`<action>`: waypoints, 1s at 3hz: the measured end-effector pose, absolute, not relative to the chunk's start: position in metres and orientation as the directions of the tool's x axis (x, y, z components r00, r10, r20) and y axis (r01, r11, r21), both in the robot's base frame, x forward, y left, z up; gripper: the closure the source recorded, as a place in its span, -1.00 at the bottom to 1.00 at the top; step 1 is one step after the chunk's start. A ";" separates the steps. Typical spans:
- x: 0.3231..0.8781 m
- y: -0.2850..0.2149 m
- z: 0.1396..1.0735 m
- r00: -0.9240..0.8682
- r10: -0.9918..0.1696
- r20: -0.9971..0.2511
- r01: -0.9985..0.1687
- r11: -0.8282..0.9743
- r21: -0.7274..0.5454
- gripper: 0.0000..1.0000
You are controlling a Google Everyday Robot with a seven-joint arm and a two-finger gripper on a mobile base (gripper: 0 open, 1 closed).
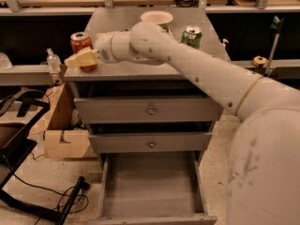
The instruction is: Place coke can into bottom drawer
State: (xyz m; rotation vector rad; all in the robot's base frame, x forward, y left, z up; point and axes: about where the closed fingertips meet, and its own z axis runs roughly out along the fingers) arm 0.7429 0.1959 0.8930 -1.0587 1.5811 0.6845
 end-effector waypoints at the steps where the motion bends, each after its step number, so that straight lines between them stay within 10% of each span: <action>1: 0.749 0.217 0.883 -0.072 -0.241 -0.968 -0.895 0.444 -0.044 -0.25; 3: 0.746 0.232 0.893 -0.051 -0.201 -0.978 -0.901 0.431 -0.042 0.68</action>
Offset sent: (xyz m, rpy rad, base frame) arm 0.0005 0.0436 0.0201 0.1402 -0.0259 0.0288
